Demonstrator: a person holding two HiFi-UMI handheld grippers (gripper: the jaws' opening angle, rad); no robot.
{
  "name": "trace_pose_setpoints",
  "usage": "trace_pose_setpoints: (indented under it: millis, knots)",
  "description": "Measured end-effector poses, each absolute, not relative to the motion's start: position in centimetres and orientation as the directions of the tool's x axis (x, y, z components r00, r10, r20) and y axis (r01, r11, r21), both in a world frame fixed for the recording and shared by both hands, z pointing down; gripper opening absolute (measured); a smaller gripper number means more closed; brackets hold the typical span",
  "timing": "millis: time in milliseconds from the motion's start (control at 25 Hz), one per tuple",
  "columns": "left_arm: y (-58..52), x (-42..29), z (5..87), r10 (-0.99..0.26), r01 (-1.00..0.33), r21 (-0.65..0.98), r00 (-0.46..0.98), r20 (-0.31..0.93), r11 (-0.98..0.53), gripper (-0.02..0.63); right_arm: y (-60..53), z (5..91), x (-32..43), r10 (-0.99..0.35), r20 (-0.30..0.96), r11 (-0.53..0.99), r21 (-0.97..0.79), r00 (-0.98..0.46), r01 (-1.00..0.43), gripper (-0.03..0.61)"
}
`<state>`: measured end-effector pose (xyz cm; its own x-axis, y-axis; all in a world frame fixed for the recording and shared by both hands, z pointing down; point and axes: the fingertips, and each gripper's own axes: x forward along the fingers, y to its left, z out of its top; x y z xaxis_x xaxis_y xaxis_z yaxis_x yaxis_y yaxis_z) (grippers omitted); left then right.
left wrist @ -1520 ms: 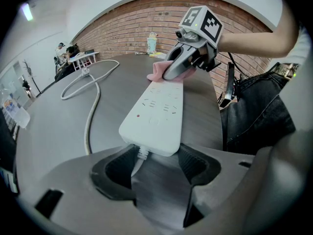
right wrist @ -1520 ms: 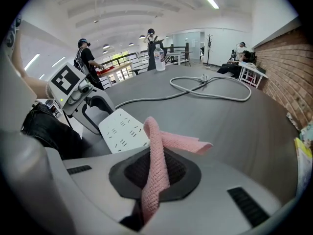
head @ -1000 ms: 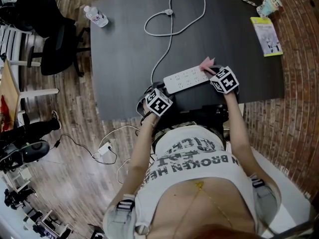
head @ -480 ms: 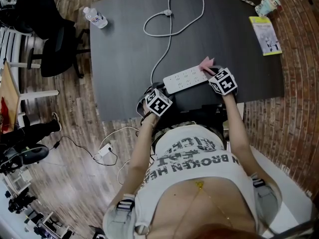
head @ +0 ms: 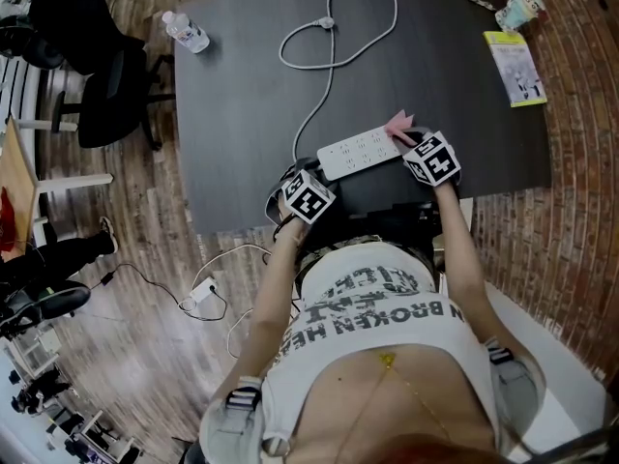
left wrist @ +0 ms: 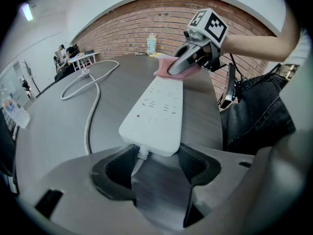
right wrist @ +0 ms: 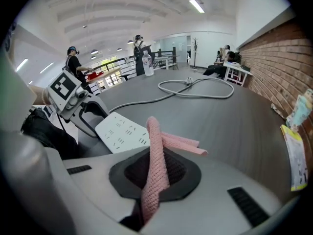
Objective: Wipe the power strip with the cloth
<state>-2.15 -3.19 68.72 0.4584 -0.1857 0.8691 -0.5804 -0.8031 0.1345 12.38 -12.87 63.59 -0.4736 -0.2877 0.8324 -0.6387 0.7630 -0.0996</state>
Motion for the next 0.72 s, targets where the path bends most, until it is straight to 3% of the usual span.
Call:
trace_pose_setpoints:
  millis: [320, 720]
  knots:
    - [-3.3, -2.1, 68.7, -0.188, -0.581, 0.133, 0.459, 0.868, -0.803, 0.264, -8.5, 61.0, 4.5, -0.111, 0.766, 0.911, -0.175, -0.633, -0.372, 0.017]
    - [-3.4, -2.4, 68.9, -0.201, -0.591, 0.119, 0.447, 0.872, -0.798, 0.264, -2.9, 62.9, -2.8, 0.142, 0.762, 0.955, -0.274, -0.631, -0.116, 0.017]
